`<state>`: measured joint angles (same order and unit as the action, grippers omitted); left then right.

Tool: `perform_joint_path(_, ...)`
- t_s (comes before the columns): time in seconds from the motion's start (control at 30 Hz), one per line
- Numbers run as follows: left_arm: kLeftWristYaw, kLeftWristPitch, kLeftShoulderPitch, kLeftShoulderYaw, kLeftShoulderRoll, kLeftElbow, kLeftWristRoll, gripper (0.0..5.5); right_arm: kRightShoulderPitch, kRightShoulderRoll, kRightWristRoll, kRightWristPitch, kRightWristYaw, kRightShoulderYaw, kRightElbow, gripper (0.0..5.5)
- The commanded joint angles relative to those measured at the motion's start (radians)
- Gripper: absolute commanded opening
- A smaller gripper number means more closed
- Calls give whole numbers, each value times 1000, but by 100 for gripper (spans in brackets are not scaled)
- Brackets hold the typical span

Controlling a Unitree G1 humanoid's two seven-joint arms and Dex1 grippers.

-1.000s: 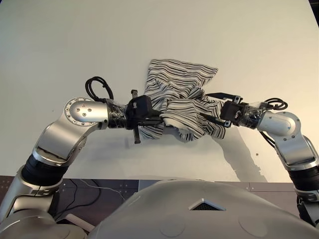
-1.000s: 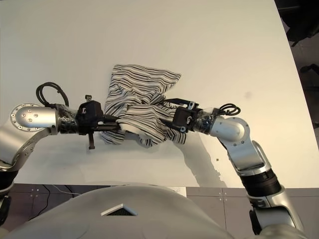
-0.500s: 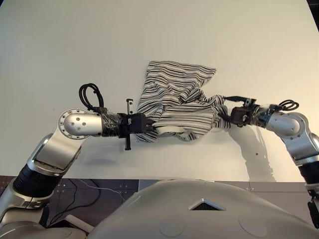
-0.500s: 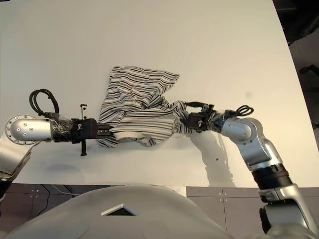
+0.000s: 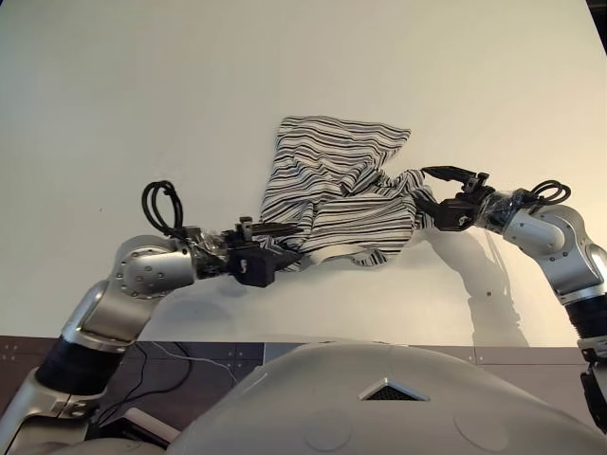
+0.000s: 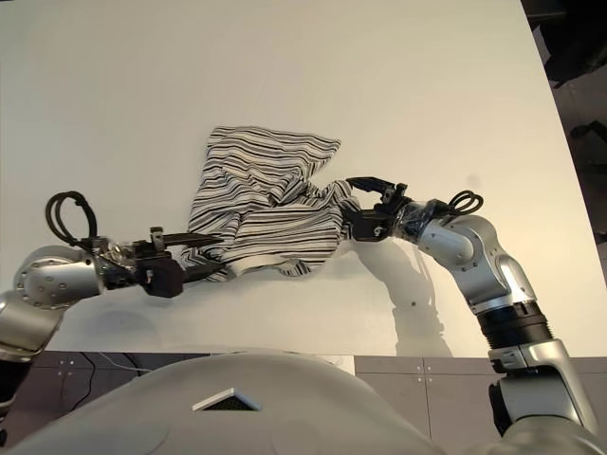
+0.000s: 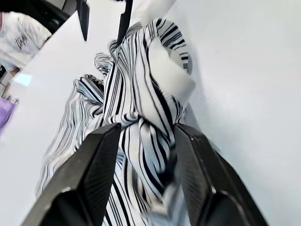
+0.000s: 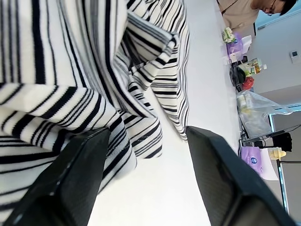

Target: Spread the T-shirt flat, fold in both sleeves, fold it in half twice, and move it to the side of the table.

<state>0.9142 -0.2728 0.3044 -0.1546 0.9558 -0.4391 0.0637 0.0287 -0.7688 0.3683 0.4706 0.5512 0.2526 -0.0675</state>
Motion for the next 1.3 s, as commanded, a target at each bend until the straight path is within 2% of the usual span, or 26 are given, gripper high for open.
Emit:
perform_joint_path(0.03,83,36,86,105,89,-42,104,203,-22,-45,-33,-4,28,-41,27,295)
perform_joint_path(0.13,24,102,57,151,36,-18,124,203,-20,-26,-126,-47,72,-59,69,295)
perform_joint_path(0.23,-43,72,25,97,-29,65,-5,203,-11,27,-261,-148,130,-55,138,295)
perform_joint_path(0.33,-107,-33,39,12,-77,173,-175,203,21,76,-283,-193,151,-25,130,295)
perform_joint_path(0.53,-161,-270,11,-67,-39,400,-384,203,96,146,-112,-106,97,85,-126,295)
perform_joint_path(0.7,-248,-511,-122,-132,52,662,-595,203,270,165,124,18,-115,145,-392,295)
perform_joint_path(0.83,-336,-622,-289,-168,75,824,-704,203,366,192,212,109,-280,150,-456,295)
perform_joint_path(0.97,-472,-736,-407,-200,66,911,-801,203,399,167,289,267,-337,205,-461,295)
perform_joint_path(1.03,-511,-796,-442,-205,56,937,-783,203,405,147,327,318,-348,227,-464,295)
perform_joint_path(1.1,-451,-788,-438,-207,45,886,-556,203,367,120,259,330,-319,190,-431,295)
perform_joint_path(1.2,-370,-683,-369,-201,64,697,-264,203,235,80,-15,237,-184,105,-276,295)
perform_joint_path(1.3,-333,-564,-245,-181,77,504,-140,203,120,56,-200,102,-44,86,-107,295)
